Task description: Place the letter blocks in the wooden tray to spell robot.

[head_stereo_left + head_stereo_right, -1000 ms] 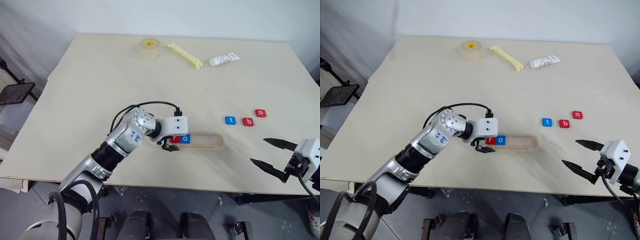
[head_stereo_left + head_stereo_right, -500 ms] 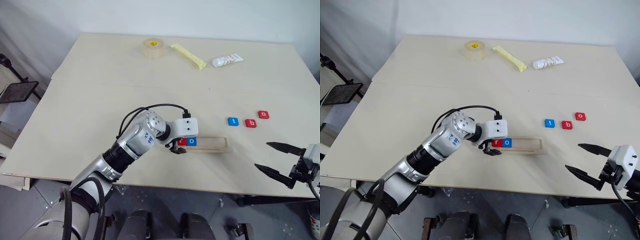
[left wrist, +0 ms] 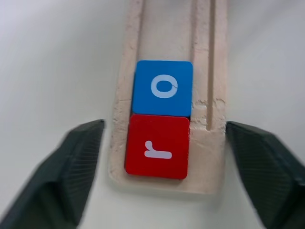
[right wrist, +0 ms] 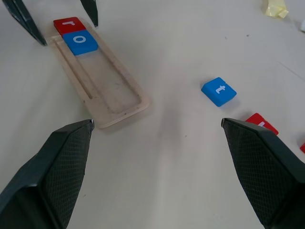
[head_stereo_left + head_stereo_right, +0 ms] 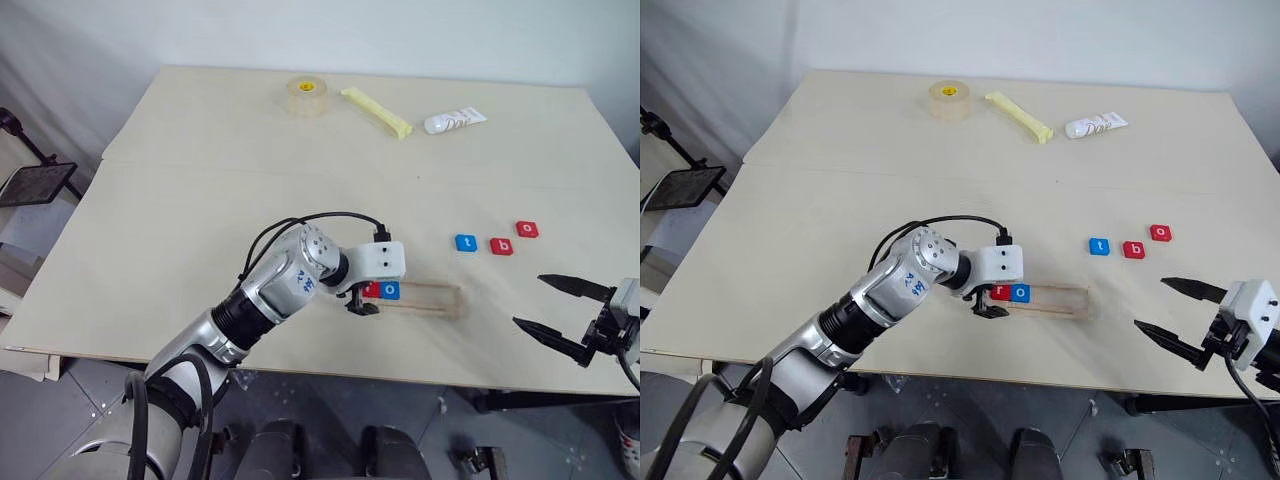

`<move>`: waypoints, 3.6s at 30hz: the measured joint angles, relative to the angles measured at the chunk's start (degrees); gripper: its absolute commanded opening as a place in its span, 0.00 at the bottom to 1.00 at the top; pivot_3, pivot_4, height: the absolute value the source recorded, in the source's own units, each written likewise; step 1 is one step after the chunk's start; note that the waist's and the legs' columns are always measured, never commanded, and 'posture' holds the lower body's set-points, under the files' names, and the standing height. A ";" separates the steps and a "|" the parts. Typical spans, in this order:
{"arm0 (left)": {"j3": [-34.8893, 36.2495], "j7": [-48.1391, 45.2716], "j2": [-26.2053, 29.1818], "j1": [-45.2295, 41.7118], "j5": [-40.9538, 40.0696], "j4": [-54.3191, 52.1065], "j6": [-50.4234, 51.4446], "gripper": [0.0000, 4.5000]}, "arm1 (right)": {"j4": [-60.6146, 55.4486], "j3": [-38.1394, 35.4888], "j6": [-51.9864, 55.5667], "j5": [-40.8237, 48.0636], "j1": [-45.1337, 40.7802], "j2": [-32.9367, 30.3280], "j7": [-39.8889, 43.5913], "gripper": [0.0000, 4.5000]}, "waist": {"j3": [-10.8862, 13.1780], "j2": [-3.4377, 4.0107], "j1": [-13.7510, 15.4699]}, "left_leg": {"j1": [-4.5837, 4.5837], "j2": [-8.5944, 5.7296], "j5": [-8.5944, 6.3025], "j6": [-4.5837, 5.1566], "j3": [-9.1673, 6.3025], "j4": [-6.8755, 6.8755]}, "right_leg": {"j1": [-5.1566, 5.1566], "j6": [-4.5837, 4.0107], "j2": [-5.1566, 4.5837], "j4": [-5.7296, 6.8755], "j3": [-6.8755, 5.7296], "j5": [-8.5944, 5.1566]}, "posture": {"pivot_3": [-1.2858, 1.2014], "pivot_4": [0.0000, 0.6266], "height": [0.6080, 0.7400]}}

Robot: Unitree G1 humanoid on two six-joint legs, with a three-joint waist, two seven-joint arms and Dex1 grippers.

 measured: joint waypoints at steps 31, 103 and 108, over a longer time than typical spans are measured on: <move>24.66 2.85 9.58 26.70 -18.06 -6.37 -32.29 0.99 | -20.12 -1.44 28.25 -1.10 3.35 9.25 -37.91 1.00 | -0.10 0.18 -0.60 | 0.04 -0.01 0.00 -0.02 -0.04 -0.02 | -0.03 0.00 0.00 0.10 0.03 0.00 | 0.52 0.24 1.00; 28.65 -9.78 12.67 22.32 -23.62 17.00 -62.49 1.00 | 17.96 11.87 22.44 -8.71 -29.93 15.01 -43.61 0.32 | -0.12 0.20 -2.51 | 0.06 0.06 0.04 -0.04 0.00 -0.09 | -0.13 0.00 0.00 0.25 -0.12 0.00 | 0.52 0.24 1.00; 28.99 -10.83 12.50 21.70 -24.01 18.68 -62.61 1.00 | 12.88 10.99 23.92 -8.68 -26.87 15.37 -47.78 0.32 | -0.12 0.20 -2.18 | 0.02 0.02 0.04 -0.03 -0.10 -0.09 | -0.14 0.00 -0.02 0.26 -0.11 0.00 | 0.52 0.24 1.00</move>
